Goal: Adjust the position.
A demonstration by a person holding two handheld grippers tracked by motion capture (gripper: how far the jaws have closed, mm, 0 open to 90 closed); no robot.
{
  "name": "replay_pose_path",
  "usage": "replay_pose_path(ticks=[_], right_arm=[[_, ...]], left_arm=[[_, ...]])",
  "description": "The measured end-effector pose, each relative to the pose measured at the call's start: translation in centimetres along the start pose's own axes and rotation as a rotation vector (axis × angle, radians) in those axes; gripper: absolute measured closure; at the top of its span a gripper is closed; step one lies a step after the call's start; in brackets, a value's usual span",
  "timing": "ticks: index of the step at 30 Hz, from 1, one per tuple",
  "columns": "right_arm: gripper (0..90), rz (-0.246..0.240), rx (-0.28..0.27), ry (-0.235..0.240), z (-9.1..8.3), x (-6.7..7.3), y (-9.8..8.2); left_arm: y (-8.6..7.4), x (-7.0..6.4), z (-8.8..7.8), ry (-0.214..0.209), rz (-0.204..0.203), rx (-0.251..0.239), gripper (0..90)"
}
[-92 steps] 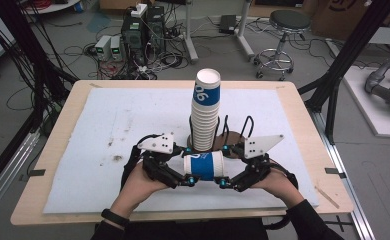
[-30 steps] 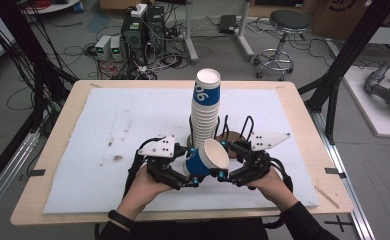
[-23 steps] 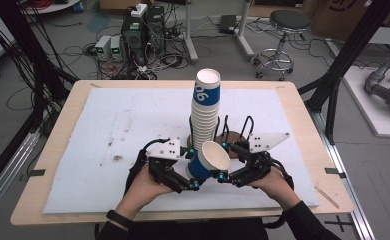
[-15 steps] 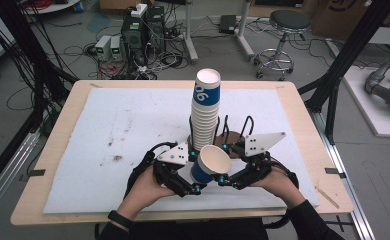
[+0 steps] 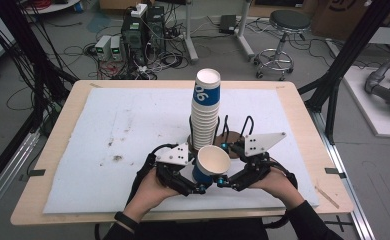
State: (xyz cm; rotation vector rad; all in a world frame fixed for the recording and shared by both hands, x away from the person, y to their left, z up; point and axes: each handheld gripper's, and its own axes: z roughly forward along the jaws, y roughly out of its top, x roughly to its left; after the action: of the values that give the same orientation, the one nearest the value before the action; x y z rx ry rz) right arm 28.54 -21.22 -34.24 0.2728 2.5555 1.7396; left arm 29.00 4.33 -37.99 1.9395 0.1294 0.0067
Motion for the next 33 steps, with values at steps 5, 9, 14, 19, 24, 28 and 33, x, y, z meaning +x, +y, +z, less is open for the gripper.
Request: replay_pose_path(ticks=[5,9,14,19,24,28,33], right_arm=[[18.6,0.065,-0.106,0.018,0.2,0.1,-0.2],[18.7,0.087,-0.148,0.018,0.4,0.2,-0.2],[21.2,0.09,-0.183,0.012,0.6,0.3,-0.2],[23.0,0.079,-0.199,0.007,0.8,0.4,-0.2],[23.0,0.068,-0.196,0.002,0.7,0.5,-0.2],[23.0,0.067,-0.192,0.005,0.9,0.5,-0.3],[23.0,0.066,-0.197,0.007,1.1,0.6,-0.3]], left_arm=[[0.0,-0.1,0.0,0.001,-0.008,-0.063,29.6],[0.0,-0.2,0.1,-0.004,-0.02,-0.081,29.6],[-0.2,-0.1,0.2,-0.012,-0.032,-0.116,29.9],[-0.2,-0.1,0.2,-0.016,-0.041,-0.125,29.8],[0.2,-0.3,0.0,0.001,-0.05,-0.146,24.4],[0.8,-0.6,-0.2,0.012,-0.051,-0.171,22.2],[0.9,-0.6,-0.3,0.002,-0.079,-0.206,22.7]])
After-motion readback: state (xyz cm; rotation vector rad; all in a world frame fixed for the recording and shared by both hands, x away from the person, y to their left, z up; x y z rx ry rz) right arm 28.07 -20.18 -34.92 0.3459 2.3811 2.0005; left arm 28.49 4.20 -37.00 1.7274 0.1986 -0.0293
